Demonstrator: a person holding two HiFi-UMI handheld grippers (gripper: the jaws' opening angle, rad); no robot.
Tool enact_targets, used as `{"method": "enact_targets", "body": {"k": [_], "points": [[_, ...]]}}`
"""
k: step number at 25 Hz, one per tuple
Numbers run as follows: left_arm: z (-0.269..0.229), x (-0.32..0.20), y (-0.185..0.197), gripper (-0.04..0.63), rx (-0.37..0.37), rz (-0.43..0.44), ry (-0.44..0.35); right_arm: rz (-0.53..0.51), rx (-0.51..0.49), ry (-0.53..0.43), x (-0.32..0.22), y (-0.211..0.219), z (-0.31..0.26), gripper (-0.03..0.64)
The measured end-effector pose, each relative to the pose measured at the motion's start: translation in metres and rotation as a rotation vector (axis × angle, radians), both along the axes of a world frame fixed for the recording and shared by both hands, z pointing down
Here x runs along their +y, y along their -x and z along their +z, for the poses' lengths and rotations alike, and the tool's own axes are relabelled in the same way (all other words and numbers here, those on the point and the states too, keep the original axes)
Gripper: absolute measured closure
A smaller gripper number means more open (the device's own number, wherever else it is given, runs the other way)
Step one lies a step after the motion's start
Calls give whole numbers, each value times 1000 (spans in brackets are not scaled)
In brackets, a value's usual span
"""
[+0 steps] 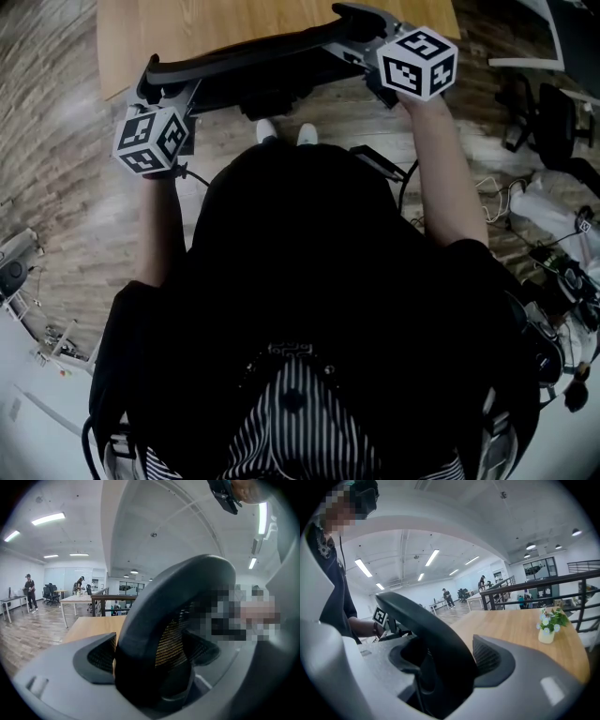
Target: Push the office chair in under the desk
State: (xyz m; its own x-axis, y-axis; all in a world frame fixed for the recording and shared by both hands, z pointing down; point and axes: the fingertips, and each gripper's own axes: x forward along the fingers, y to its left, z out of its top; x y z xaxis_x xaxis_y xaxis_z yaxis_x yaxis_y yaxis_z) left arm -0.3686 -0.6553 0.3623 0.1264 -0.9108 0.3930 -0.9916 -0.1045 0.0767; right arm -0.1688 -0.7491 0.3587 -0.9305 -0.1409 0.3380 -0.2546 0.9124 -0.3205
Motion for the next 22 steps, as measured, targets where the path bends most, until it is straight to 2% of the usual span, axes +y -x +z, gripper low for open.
{"method": "enact_targets", "body": {"k": [6, 13, 18, 22], "points": [[1, -2, 36, 138, 16, 23, -10, 9, 6, 8, 2, 33, 1, 313], [-2, -8, 39, 136, 13, 46, -31, 50, 5, 6, 1, 33, -1, 309], [-2, -3, 40, 135, 5, 68, -13, 81, 4, 52, 5, 34, 1, 297], [-7, 10, 34, 156, -49, 92, 16, 126, 47, 42, 9, 19, -2, 293]]}}
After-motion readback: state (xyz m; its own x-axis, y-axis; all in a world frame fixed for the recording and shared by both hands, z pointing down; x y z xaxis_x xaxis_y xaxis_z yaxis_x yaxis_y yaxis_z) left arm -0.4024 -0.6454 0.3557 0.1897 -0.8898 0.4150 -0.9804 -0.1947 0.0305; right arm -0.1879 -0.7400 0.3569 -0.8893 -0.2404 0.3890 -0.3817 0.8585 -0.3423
